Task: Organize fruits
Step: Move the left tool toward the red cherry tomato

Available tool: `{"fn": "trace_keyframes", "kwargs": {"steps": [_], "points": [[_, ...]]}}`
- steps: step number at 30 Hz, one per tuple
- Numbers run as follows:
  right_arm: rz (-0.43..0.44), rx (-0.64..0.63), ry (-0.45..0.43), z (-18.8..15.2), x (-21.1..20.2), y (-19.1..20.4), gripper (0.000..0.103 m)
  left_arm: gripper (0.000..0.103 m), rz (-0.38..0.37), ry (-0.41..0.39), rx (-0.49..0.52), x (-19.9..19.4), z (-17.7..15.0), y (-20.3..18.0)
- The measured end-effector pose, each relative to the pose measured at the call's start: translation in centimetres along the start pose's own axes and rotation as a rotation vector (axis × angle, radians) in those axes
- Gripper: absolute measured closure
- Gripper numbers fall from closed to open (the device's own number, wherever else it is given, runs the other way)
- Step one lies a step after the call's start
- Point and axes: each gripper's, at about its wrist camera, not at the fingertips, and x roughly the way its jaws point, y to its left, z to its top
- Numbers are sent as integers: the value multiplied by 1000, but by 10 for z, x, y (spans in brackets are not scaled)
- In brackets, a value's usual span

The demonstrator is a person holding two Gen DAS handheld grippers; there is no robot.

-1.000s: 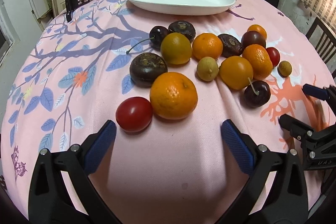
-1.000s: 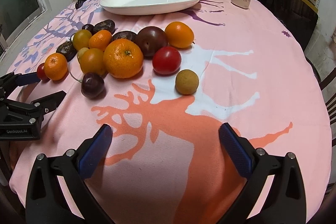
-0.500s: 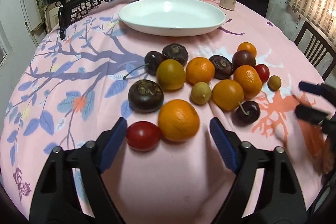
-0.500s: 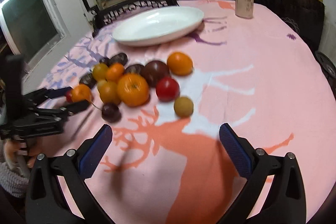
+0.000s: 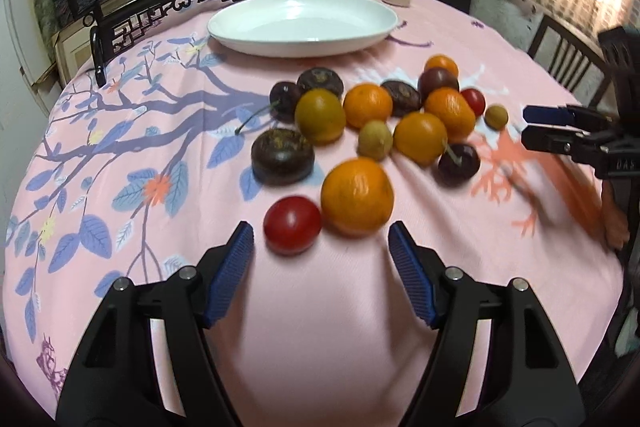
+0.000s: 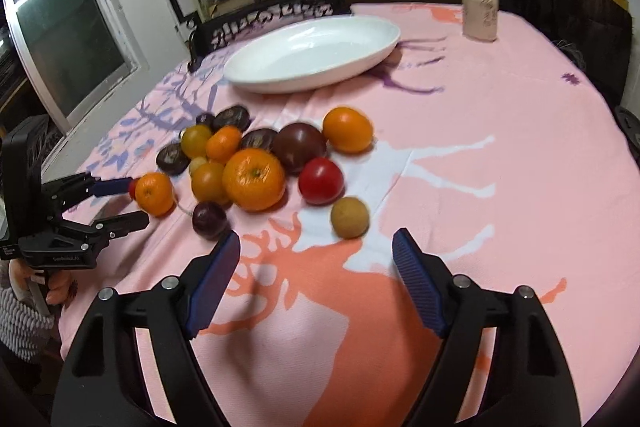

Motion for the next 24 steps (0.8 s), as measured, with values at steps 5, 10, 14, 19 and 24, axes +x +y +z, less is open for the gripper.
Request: {"fn": "trace_keyframes", "kwargs": {"steps": [5, 10, 14, 19, 24], "points": [[25, 9, 1, -1, 0, -1, 23, 43, -90, -11, -13, 4, 9, 15], [43, 26, 15, 0, 2, -4, 33, 63, -114, -10, 16, 5, 12, 18], [52, 14, 26, 2, 5, -3, 38, 86, -131, 12, 37, 8, 9, 18], [43, 18, 20, 3, 5, -6, 39, 82, -100, -8, 30, 7, 15, 21], [51, 26, 32, 4, 9, -7, 39, 47, -79, -50, 29, 1, 22, 16]]}}
